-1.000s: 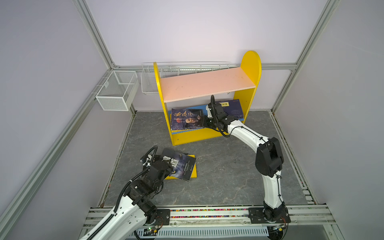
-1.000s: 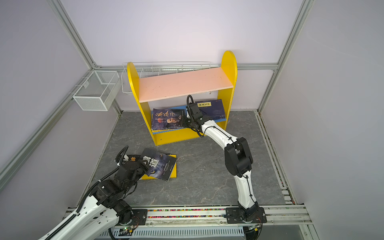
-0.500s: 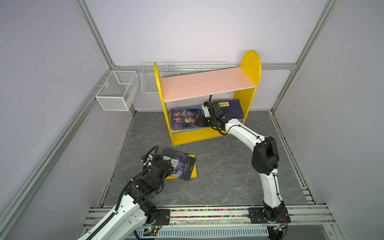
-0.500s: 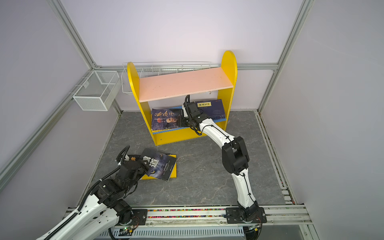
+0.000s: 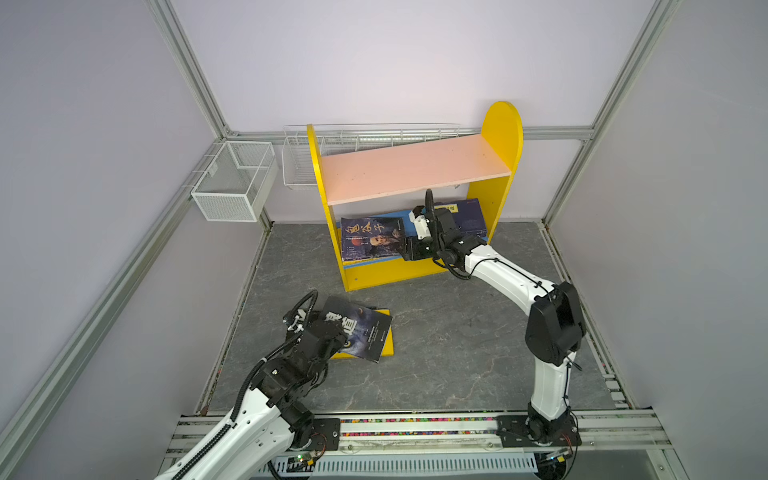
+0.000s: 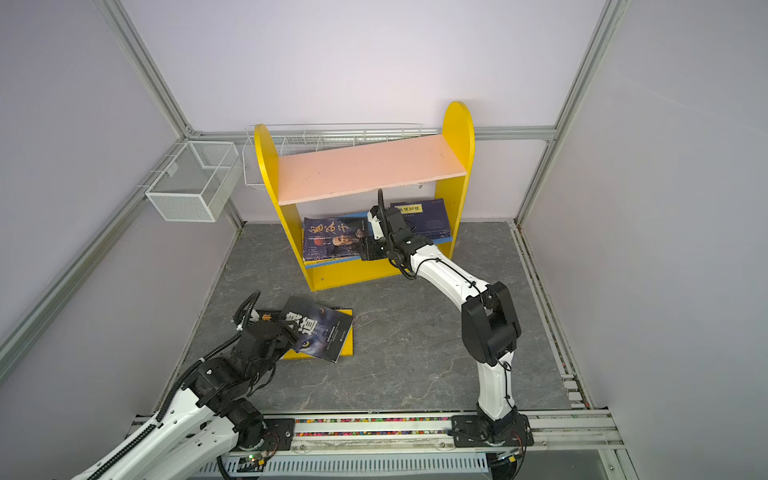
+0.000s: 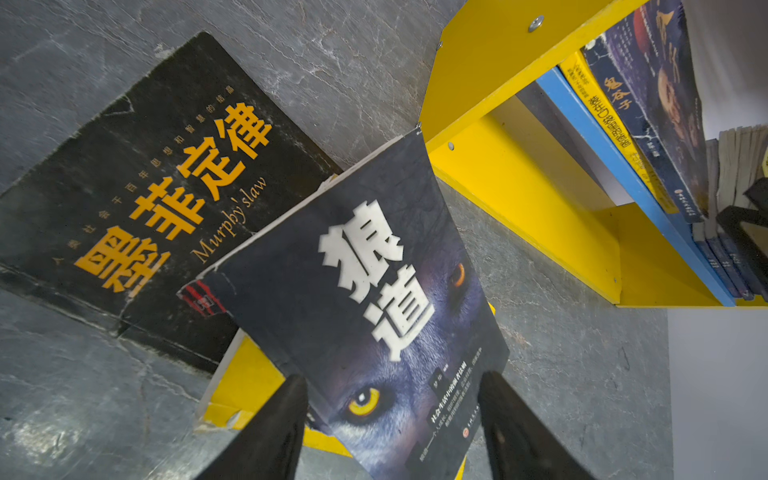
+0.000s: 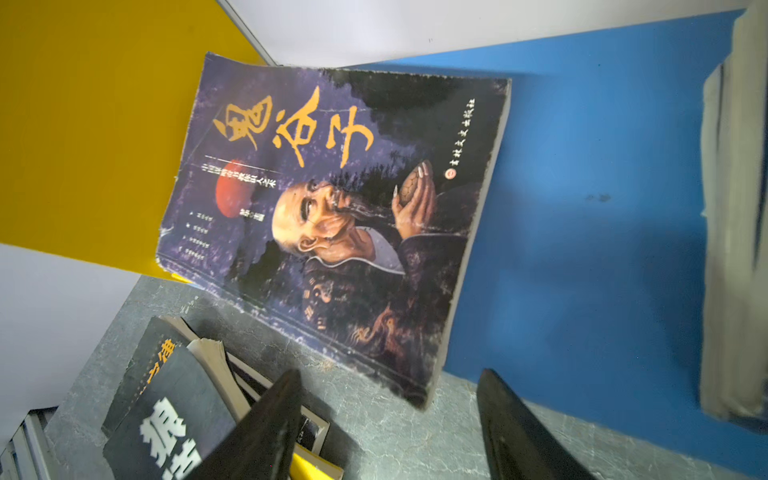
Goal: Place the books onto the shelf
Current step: 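Lower the purple book flat and push it square with the right gripper, then release the purple book and reach the right gripper down to the wolf-eye book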
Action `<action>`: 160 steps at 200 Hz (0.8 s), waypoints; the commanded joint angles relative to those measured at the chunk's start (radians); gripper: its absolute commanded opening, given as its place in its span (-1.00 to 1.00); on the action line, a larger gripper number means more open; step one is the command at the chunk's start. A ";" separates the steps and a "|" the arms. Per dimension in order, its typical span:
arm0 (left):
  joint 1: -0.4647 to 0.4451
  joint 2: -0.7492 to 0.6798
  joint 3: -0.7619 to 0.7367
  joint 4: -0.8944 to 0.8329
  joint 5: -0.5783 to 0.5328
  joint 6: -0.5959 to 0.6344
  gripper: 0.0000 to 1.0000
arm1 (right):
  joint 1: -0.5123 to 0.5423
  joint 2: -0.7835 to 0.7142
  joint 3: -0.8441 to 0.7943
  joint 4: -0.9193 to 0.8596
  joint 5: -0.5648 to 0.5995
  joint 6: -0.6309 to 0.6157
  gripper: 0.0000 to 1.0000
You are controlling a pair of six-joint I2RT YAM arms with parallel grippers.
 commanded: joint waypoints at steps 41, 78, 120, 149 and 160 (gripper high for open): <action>-0.003 0.002 -0.008 -0.008 0.000 -0.013 0.32 | 0.020 -0.012 -0.015 -0.093 0.029 -0.130 -0.07; -0.003 0.003 -0.008 -0.009 0.000 -0.015 0.32 | 0.022 0.014 0.011 -0.126 0.042 -0.136 -0.32; -0.003 -0.006 -0.008 -0.020 -0.005 -0.016 0.32 | 0.024 0.062 0.068 -0.141 0.051 -0.140 -0.41; -0.003 -0.014 -0.008 -0.027 -0.010 -0.018 0.32 | 0.023 0.096 0.114 -0.156 0.061 -0.151 -0.42; -0.003 -0.016 -0.009 -0.029 -0.010 -0.019 0.32 | 0.023 0.107 0.130 -0.161 0.066 -0.152 -0.42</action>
